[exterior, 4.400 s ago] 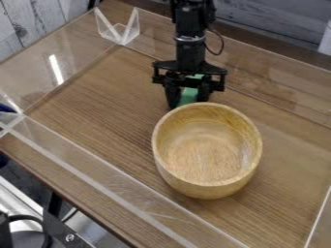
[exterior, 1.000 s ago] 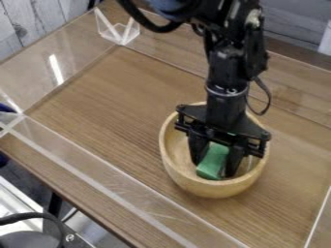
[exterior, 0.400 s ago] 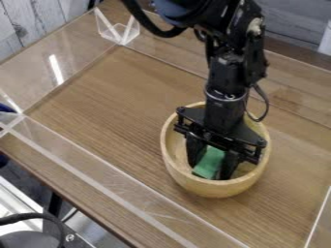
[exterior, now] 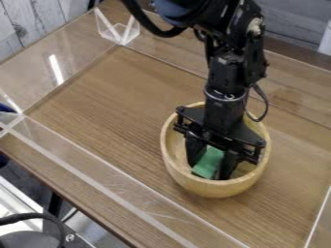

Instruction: Put the green block in the brown bowl

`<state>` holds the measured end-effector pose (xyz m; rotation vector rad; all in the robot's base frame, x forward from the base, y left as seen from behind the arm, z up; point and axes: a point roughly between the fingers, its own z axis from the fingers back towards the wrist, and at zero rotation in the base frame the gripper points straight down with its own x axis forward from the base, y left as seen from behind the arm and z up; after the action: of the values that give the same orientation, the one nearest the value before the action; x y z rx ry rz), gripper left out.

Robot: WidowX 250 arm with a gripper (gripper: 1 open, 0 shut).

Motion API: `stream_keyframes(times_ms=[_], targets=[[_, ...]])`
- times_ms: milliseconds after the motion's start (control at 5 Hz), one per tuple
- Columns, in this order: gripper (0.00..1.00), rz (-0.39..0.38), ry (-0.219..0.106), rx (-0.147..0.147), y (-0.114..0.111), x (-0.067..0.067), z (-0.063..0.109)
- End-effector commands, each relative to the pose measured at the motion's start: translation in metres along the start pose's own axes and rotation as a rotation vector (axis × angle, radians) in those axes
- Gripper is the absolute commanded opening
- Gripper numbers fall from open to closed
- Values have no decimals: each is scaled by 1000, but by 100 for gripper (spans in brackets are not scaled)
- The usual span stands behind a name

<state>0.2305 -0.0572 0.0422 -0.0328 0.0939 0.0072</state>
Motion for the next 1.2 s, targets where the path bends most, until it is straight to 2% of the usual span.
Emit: stream_keyframes(times_ms=[0, 200, 400, 800, 1000], targets=[[0, -2, -43, -1, 0, 11, 9], [100, 22, -50, -29, 4, 8, 13], [100, 49, -62, -65, 9, 3, 18], [100, 93, -54, -48, 26, -7, 41], [100, 102, -85, -53, 30, -1, 47]])
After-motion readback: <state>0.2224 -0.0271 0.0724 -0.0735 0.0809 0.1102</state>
